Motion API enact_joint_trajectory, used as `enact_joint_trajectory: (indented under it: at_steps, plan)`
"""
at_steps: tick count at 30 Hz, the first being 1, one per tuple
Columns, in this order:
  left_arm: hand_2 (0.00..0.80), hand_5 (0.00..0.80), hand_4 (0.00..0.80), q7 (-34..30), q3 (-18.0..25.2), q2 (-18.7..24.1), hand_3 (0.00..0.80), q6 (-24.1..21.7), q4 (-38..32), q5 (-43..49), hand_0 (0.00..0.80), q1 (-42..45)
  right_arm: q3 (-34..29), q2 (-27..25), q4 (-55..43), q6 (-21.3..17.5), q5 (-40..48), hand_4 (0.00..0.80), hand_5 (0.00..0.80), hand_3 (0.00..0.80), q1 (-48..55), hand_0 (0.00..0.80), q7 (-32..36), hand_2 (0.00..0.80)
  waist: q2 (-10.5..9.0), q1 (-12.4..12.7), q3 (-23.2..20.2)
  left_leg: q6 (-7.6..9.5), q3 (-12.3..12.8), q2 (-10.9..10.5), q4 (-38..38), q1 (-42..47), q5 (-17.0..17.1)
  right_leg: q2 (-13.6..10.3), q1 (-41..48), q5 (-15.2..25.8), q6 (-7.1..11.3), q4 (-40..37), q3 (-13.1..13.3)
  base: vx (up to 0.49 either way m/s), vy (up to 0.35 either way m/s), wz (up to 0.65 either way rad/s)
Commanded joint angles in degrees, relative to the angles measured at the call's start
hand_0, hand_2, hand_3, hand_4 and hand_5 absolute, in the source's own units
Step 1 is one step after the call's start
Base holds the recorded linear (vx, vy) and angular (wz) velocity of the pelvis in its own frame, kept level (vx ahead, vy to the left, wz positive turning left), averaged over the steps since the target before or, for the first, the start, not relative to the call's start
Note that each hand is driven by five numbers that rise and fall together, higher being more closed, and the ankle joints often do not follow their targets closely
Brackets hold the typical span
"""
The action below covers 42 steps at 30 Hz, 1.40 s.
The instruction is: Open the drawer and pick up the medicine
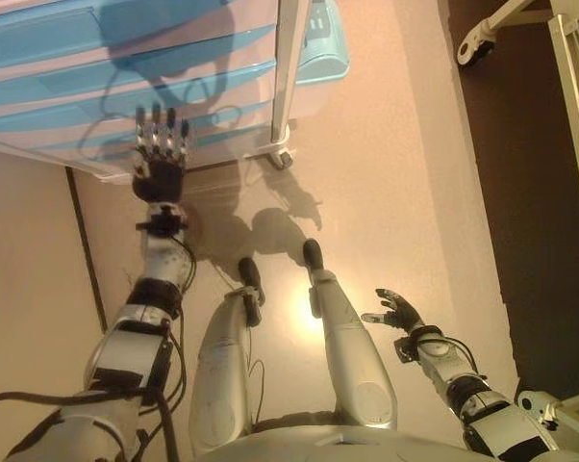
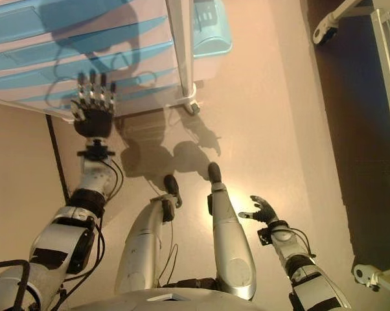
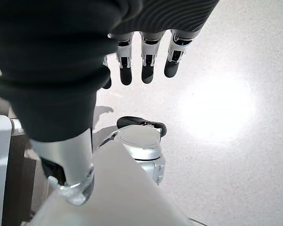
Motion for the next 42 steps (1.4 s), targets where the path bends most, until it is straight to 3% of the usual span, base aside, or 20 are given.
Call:
enact_joint_trajectory:
  at_steps: [1,13,18,23,28,32,38,42]
  plan:
    - [0.000,0.000,0.000,-3.5,1.8,2.3,0.000,-0.2,-3.8,-2.1,0.000,-1.8,1.9,-1.7,-1.3,-1.8,0.5,0.000,0.000,0.000,3.4,0.000,-0.6,0.000,0.20,-0.2,-2.7,0.48,-1.3,-2.5,3.8,-1.3,-6.0,1.2,0.6,2.5,-1.26,-3.0,-2.9,-0.006,-0.031,0.04]
    - [0.000,0.000,0.000,-3.8,2.8,5.9,0.000,-0.7,-6.2,-4.7,0.000,-5.6,2.4,-1.5,-2.0,-2.6,1.7,0.000,0.000,0.000,4.0,0.000,-0.8,0.000,-0.32,0.3,-1.4,0.51,-1.9,-2.8,3.7,-0.8,-6.3,1.1,1.7,2.5,-1.43,-3.6,-3.6,0.003,-0.014,0.02]
    - [0.000,0.000,0.000,3.9,2.0,7.0,0.000,-0.4,-3.2,0.4,0.000,-6.1,2.7,-1.1,-2.4,-2.3,2.6,0.000,0.000,0.000,3.8,0.000,-0.9,0.000,-0.59,0.5,-1.1,0.48,-2.2,-2.9,3.4,-0.6,-6.1,1.0,2.1,2.5,-1.41,-3.7,-4.1,0.013,-0.038,0.04]
    - [0.000,0.000,0.000,10.7,0.1,7.8,0.000,4.7,2.7,10.4,0.000,-4.3,2.5,-0.9,-3.5,-1.8,2.9,0.000,0.000,0.000,3.5,0.000,-1.5,0.000,-0.57,0.6,-0.6,0.44,-2.1,-2.8,3.3,-0.6,-5.8,0.9,2.3,2.6,-1.36,-3.9,-4.5,0.005,-0.019,0.03]
    - [0.000,0.000,0.000,10.6,-2.3,7.9,0.000,12.3,7.5,19.0,0.000,-2.5,2.1,-1.3,-4.1,-1.4,2.4,0.000,0.000,0.000,3.2,0.000,-1.6,0.000,-0.23,0.4,0.0,0.50,-1.8,-2.8,2.9,-0.3,-5.5,0.9,2.3,2.7,-1.29,-4.0,-4.7,0.000,0.000,0.00]
    - [0.000,0.000,0.000,9.9,-3.8,7.2,0.000,15.4,8.0,22.5,0.000,-1.2,1.8,-1.5,-4.6,-1.0,1.8,0.000,0.000,0.000,3.0,0.000,-1.9,0.000,0.22,0.3,0.5,0.52,-1.6,-2.8,2.7,-0.3,-5.2,0.9,2.2,2.8,-1.22,-3.9,-4.8,0.000,0.000,0.00]
    - [0.000,0.000,0.000,10.1,-4.1,6.4,0.000,15.2,7.1,18.6,0.000,-0.3,1.7,-1.9,-5.5,0.1,1.6,0.000,0.000,0.000,2.7,0.000,-2.1,0.000,0.57,0.3,1.0,0.52,-1.7,-3.0,2.7,-0.1,-5.1,0.8,2.2,2.7,-1.20,-3.5,-4.8,0.000,0.000,0.00]
    - [0.000,0.000,0.000,10.0,-2.0,5.7,0.000,11.4,6.4,11.0,0.000,-1.0,2.0,-1.5,-5.2,0.1,1.8,0.000,0.000,0.000,2.9,0.000,-2.0,0.000,0.10,0.4,1.0,0.48,-2.0,-3.0,2.8,0.0,-5.3,1.0,2.3,2.6,-1.24,-3.4,-4.8,0.000,0.000,0.00]
